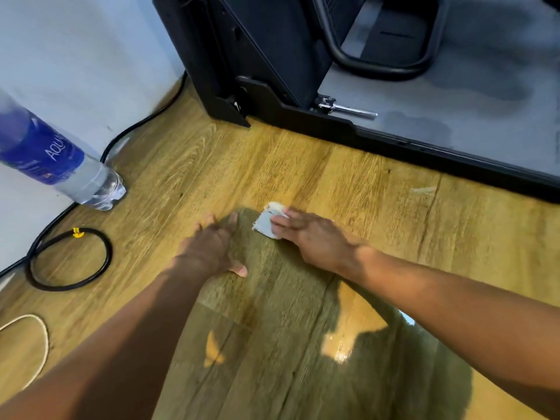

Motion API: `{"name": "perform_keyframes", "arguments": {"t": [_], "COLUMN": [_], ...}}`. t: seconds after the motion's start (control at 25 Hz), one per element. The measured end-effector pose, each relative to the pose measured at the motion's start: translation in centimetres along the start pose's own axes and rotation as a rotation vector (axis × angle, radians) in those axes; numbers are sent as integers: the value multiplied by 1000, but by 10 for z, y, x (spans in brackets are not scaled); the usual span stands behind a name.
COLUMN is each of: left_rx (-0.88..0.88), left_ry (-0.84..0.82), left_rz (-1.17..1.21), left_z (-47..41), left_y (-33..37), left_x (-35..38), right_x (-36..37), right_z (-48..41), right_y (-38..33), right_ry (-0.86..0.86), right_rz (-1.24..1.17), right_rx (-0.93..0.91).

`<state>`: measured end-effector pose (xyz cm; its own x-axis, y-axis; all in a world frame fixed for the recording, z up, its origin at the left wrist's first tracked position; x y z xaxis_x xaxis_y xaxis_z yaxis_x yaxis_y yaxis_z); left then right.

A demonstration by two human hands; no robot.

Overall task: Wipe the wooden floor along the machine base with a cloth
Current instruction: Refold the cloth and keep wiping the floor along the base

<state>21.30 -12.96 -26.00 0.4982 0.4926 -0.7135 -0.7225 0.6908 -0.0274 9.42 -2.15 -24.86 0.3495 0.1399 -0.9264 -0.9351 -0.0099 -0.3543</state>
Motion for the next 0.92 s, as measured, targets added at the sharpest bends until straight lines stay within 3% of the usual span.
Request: {"name": "perform_keyframes", "arguments": {"t": [0.08, 0.2, 0.24, 0.32, 0.48, 0.56, 0.68, 0.72, 0.8, 0.92], "left_rx": [21, 80, 91, 89, -68, -82, -43, -39, -57, -105], "left_ry": [-6, 6, 20, 45, 21, 13, 14, 14, 28, 42], "left_rz": [49, 38, 32, 44, 79, 93, 86, 72, 56, 60], "left_z": [-1, -1, -1, 0, 1, 3, 5, 5, 5, 5], "left_y": [-10, -25, -31, -43, -68, -73, -80, -81, -84, -91], "left_x": [5, 3, 2, 3, 15, 18, 18, 16, 13, 12], "right_x": [-14, -33, -24, 7, 52, 48, 24, 22, 36, 55], "right_z": [-4, -8, -6, 3, 40, 30, -2, -8, -4, 26], "right_y": [21, 55, 42, -21, -138, -124, -62, -55, -85, -160], "right_ry": [-22, 27, 31, -21, -171, -232, -121, -80, -131, -186], "right_rz": [27, 5, -20, -16, 25, -9, -95, -103, -112, -42], "right_rx": [18, 309, 331, 158, -419, -378, 44, 102, 3, -397]}}
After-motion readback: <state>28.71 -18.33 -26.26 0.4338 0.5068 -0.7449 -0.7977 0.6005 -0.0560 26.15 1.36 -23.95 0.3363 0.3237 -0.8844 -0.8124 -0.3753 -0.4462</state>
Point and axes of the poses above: each hand's wrist, its own z-axis away from the middle knuckle, its own x-axis out of the palm, y = z × x, the point moved 9 cm from there along -z, towards the middle knuckle, and after that the axes turned 6 degrees about -y, right-handed, at the moved point
